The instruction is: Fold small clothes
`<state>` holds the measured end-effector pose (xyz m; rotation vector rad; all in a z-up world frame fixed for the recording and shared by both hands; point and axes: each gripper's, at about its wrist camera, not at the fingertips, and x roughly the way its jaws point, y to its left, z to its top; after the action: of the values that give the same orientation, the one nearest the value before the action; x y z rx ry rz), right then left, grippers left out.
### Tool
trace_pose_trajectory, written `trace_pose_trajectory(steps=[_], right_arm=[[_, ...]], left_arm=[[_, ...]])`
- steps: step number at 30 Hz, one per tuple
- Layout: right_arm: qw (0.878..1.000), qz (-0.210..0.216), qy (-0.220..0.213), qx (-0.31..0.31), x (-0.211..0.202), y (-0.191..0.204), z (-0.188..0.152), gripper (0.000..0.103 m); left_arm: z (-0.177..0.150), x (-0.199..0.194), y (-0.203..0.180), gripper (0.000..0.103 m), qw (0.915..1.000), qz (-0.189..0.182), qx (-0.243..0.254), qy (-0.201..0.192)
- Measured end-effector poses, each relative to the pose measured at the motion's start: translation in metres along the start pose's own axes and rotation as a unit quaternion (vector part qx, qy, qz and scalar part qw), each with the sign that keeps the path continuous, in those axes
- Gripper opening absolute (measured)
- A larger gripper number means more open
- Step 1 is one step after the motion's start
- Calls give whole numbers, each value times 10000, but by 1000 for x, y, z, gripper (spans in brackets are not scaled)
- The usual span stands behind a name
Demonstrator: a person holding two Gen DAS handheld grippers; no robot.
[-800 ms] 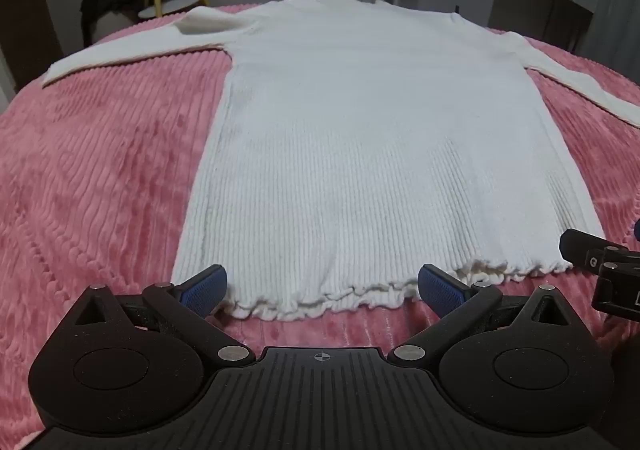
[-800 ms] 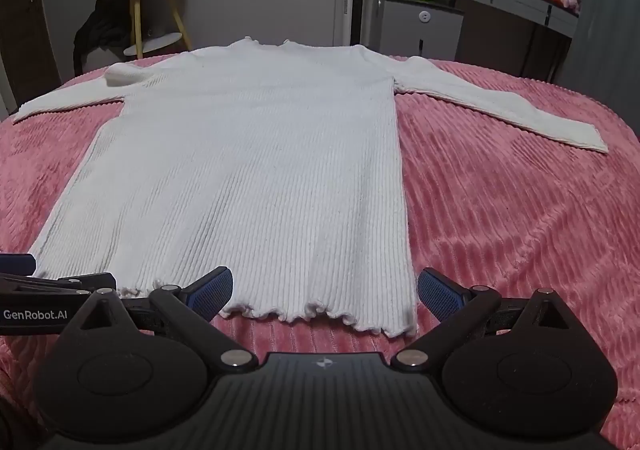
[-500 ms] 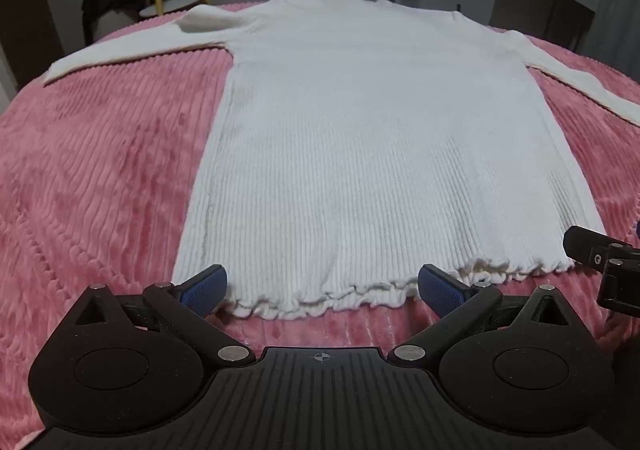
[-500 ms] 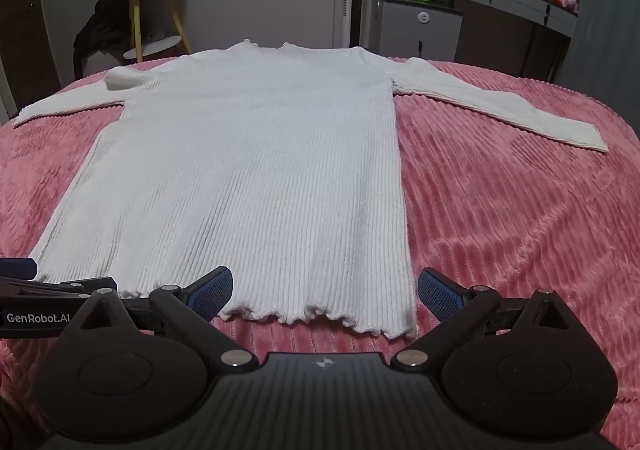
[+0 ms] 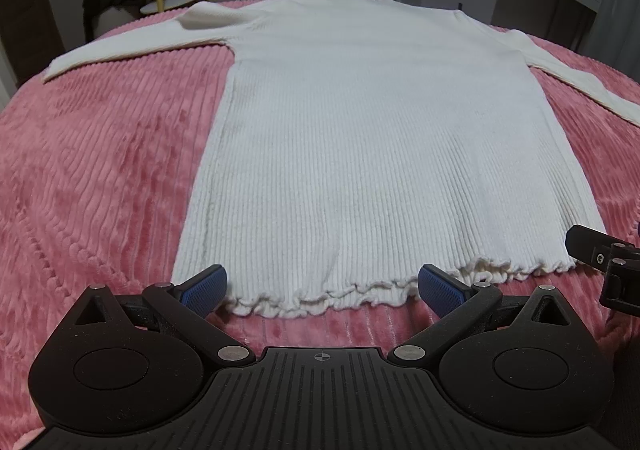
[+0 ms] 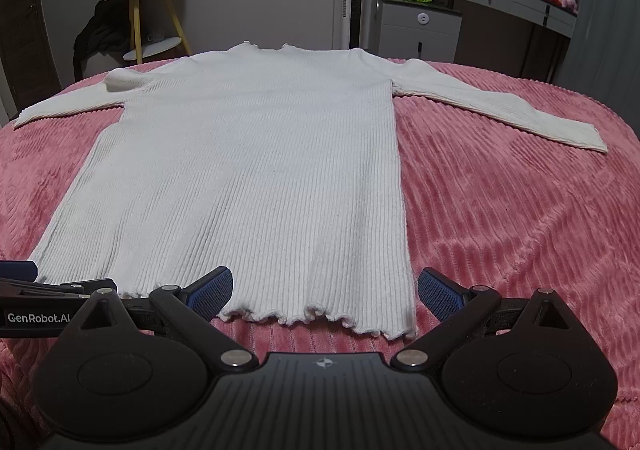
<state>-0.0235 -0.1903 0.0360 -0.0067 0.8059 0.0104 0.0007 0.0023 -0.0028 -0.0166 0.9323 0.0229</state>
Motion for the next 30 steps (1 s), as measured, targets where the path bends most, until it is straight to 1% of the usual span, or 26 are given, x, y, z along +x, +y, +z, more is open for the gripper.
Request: trace_pose_trajectory(steps=[30], right_arm=[[10000,-1,8,11,1,-3,0,99]], left_arm=[[-3,3,0,103,10000,-17,0,29]])
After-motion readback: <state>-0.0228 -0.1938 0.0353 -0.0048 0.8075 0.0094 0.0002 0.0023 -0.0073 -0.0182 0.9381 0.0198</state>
